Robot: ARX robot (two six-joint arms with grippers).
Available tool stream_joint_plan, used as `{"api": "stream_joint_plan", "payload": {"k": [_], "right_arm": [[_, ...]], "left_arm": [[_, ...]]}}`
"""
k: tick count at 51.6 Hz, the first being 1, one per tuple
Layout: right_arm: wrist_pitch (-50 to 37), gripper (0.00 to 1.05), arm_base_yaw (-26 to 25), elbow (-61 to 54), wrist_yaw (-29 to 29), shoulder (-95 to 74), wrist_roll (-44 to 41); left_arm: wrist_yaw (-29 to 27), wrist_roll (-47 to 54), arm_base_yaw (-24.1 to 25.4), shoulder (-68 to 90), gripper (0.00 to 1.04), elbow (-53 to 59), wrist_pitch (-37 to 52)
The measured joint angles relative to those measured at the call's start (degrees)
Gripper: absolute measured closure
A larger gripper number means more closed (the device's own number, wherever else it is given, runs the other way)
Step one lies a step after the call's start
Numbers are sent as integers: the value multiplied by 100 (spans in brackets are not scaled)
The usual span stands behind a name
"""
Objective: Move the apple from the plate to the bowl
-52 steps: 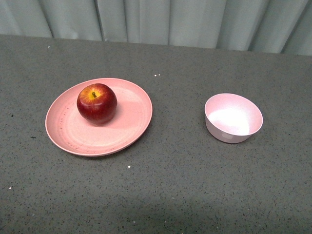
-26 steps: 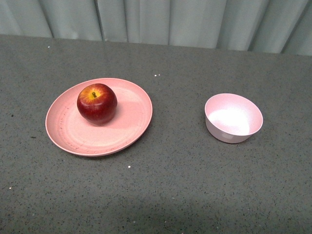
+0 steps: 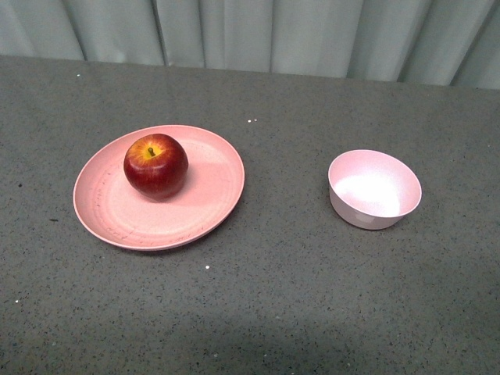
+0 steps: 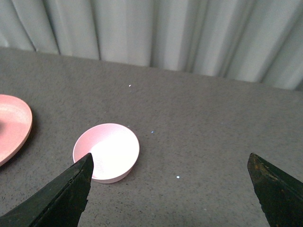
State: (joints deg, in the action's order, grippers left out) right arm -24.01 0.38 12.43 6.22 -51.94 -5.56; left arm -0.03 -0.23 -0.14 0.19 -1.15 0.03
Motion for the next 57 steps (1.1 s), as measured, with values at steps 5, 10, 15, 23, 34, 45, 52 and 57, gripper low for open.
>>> {"api": "stream_joint_plan", "payload": {"k": [5, 10, 15, 23, 34, 45, 52, 57], "right_arm": [[-463, 9, 214, 566, 98, -1696, -214], [-428, 9, 409, 973, 164, -2662, -398], [-98, 9, 656, 1464, 186, -3484, -638], [293, 9, 1062, 2247, 118, -4531, -970], [695, 9, 1515, 3150, -42, -5659, -1241], [988, 9, 1705, 3768, -50, -6363, -1226], [1056, 25, 1753, 4085, -142, -6795, -1244], [1113, 37, 1768, 4218, -214, -6959, -1250]], "left_arm": [[2, 2, 0, 0, 7, 0, 0], [2, 2, 0, 0, 7, 0, 0], [2, 0, 0, 0, 7, 0, 0], [2, 0, 0, 0, 7, 0, 0], [2, 0, 0, 0, 7, 0, 0], [2, 2, -2, 0, 7, 0, 0], [0, 0, -2, 0, 7, 0, 0], [2, 0, 0, 0, 7, 0, 0]]}}
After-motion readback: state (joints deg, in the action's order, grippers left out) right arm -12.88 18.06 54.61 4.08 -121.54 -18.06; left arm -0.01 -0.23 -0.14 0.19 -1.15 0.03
